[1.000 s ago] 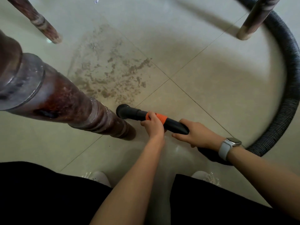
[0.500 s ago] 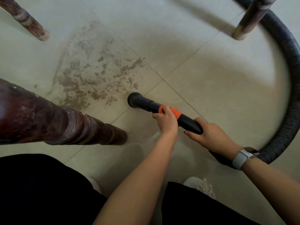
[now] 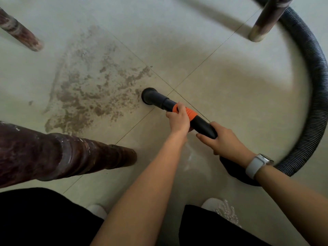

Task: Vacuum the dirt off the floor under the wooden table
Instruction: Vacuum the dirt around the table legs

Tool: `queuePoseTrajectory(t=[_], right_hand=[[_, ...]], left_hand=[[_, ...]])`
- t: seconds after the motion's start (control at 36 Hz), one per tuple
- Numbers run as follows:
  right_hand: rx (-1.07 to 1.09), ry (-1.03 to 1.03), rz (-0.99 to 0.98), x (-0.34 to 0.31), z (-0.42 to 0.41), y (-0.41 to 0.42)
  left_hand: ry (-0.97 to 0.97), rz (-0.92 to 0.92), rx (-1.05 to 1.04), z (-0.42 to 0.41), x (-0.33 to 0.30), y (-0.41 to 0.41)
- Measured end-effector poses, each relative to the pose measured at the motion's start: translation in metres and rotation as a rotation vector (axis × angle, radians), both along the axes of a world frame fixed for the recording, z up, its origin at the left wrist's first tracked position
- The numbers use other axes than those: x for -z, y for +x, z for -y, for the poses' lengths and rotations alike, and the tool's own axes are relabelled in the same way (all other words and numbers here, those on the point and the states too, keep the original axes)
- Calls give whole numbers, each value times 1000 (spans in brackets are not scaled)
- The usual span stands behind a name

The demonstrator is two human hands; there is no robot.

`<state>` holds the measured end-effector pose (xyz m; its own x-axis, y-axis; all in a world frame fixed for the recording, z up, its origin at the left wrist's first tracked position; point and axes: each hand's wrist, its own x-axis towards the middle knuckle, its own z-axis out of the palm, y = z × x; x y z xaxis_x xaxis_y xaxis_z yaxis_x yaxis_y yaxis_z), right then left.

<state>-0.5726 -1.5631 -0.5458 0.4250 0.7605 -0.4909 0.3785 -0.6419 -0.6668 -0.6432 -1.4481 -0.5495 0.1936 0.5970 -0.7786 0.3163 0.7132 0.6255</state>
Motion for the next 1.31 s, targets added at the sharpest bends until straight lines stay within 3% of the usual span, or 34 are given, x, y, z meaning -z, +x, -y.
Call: queuePoseTrajectory(t=[0.83, 1.11, 1.31], right_hand=[[-203, 16, -140, 5, -14, -34], [-311, 6, -97, 3, -33, -50], [-391, 25, 69, 6, -49, -62]], left_hand=[[79, -197, -219, 5, 7, -51], [98, -260, -327, -4, 11, -73], [119, -256, -444, -17, 12, -79]])
